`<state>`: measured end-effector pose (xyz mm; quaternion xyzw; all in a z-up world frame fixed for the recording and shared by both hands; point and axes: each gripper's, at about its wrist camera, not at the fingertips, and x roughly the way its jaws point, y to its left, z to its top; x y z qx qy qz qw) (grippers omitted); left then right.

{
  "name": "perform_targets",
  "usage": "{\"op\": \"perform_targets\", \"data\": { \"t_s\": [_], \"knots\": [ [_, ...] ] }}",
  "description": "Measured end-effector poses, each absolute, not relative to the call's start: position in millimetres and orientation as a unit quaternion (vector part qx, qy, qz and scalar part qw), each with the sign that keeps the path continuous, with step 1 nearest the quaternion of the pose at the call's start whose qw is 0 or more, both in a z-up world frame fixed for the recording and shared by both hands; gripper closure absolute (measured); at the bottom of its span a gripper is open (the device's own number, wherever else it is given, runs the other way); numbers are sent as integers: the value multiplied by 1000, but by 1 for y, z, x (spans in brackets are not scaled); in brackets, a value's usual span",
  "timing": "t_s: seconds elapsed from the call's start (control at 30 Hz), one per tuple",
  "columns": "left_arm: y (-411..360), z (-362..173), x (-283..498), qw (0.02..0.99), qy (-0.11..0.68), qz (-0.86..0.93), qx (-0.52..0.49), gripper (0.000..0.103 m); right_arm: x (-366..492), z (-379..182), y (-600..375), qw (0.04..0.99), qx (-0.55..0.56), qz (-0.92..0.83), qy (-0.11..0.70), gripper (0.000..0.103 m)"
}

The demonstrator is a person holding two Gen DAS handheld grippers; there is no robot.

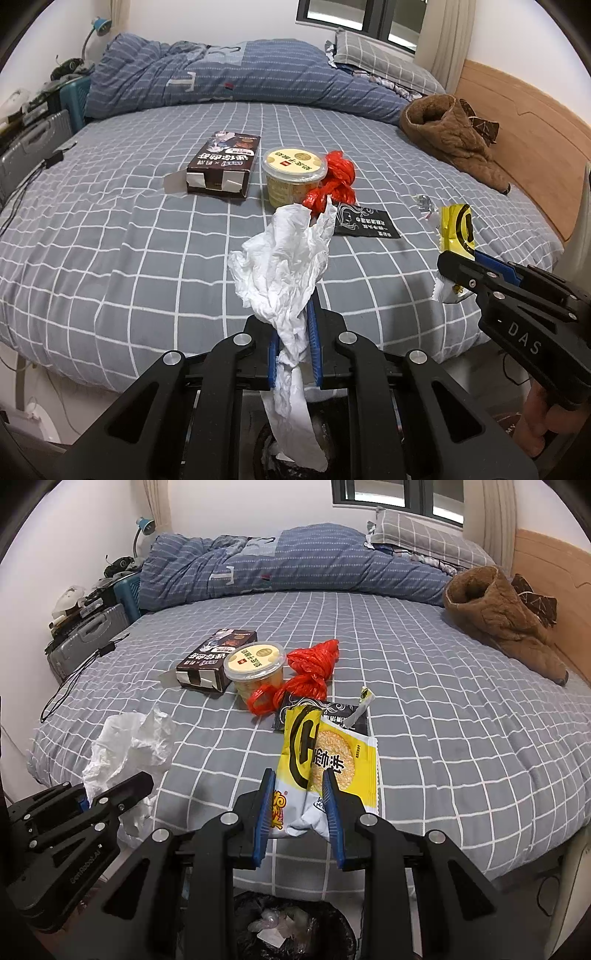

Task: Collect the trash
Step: 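Lift the tissue and snack packet off the bed with both tools, then carry the tissue and snack packet down over the black bin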

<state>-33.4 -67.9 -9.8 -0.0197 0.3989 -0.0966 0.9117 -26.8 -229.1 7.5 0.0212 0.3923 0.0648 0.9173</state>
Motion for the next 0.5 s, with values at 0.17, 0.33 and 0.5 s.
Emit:
{"op": "perform_targets", "data": {
  "t_s": [0.17,0.33,0.5],
  "knots": [
    [-67,-12,-46,909,403,-99,-22,91,-39,7,-227,916,20,70,395,78],
    [-63,-13,-55,907,407,-107,-33,91,-52,8,-226,915,23,73,395,78],
    [-62,-15,-66,905,411,-107,-34,91,-65,7,-224,914,23,76,397,78]
  ]
}}
